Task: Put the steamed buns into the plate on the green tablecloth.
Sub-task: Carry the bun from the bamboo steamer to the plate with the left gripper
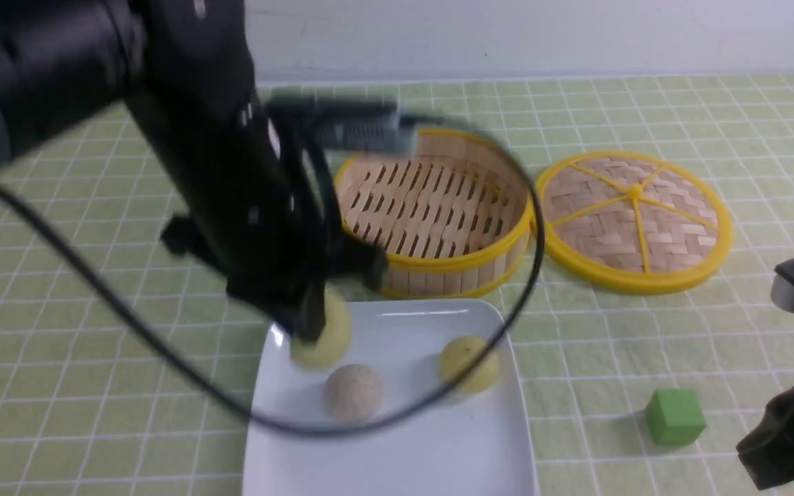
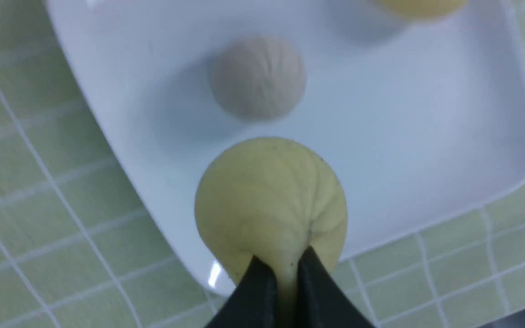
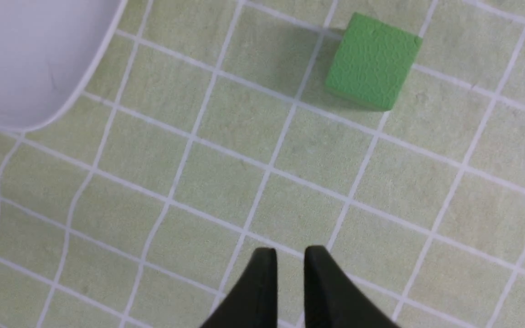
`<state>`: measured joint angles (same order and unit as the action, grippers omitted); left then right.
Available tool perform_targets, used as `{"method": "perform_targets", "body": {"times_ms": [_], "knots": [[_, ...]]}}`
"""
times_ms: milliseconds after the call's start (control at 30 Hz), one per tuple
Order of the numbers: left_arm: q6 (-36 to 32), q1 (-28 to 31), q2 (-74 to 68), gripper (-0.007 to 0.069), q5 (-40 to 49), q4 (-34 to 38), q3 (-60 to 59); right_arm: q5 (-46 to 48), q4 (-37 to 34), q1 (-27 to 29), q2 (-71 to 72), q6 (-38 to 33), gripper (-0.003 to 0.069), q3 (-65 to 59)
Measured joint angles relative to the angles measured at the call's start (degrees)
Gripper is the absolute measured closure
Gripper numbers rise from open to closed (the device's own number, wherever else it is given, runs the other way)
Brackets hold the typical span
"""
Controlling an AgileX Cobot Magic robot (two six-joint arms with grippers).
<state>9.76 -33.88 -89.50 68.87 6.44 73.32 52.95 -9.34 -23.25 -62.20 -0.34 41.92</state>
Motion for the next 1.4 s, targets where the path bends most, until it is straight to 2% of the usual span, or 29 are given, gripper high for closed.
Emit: {"method": "perform_targets", "body": {"times_ms": [133, 233, 400, 567, 633, 667, 700, 867, 900, 933, 1000, 1100, 1200, 1400], "knots": [[3.6, -3.9, 0.8, 0.0597, -9.6, -0.1, -14.2, -1.0, 0.0, 0.0, 0.0, 0.0, 0.0541, 0.0], [6.4, -5.0, 0.7, 0.0595, -16.5, -0.3, -19.1, -2.1, 0.0, 0.0, 0.0, 0.0, 0.0538, 0.0], [7.8, -5.0, -0.7, 0.0592, -24.9, -1.7, -20.6, -1.2, 0.0, 0.0, 0.4, -0.2, 0.0539, 0.0], [8.0, -5.0, -2.0, 0.0573, -26.1, -1.8, -20.6, 1.1, 0.0, 0.0, 5.9, -0.2, 0.0588, 0.0], [9.6, -5.0, -2.4, 0.0524, -25.9, -1.5, -20.6, 1.8, 0.0, 0.0, 13.3, -0.2, 0.0659, 0.0], [9.9, -5.0, -2.4, 0.0518, -25.9, -1.5, -20.6, 1.8, 0.0, 0.0, 14.0, -0.2, 0.0659, 0.0], [10.9, -5.0, -2.5, 0.0461, -25.7, -1.4, -20.6, 2.6, 0.4, 0.0, 20.4, 0.3, 0.0672, 0.0], [12.0, -5.0, -2.2, 0.0281, -23.8, -1.4, -19.5, 3.1, 2.0, 0.0, 36.7, 0.7, 0.0673, -0.6], [12.0, -5.0, -2.0, 0.0237, -23.0, -1.4, -18.8, 0.8, 2.0, 0.0, 41.1, 0.7, 0.0673, -2.0], [12.0, -5.0, -1.9, 0.0230, -22.7, -1.4, -18.4, 0.3, 2.1, 0.0, 42.5, 0.7, 0.0673, -2.4], [12.0, -5.0, -1.2, 0.0166, -21.2, -1.4, -16.6, -7.9, 2.5, 0.0, 49.9, 0.8, 0.0673, -8.4], [12.0, -5.0, -0.4, 0.0132, -20.3, -1.4, -14.8, -20.7, 3.0, 0.0, 56.9, 0.9, 0.0671, -18.0], [12.0, -5.0, -0.1, 0.0130, -19.9, -1.4, -14.4, -33.8, 3.0, 0.0, 60.9, 1.1, 0.0671, -26.9], [12.0, -5.0, -0.1, 0.0178, -19.6, -1.3, -14.4, -40.0, 2.8, 0.0, 61.8, 1.1, 0.0671, -29.1]]}}
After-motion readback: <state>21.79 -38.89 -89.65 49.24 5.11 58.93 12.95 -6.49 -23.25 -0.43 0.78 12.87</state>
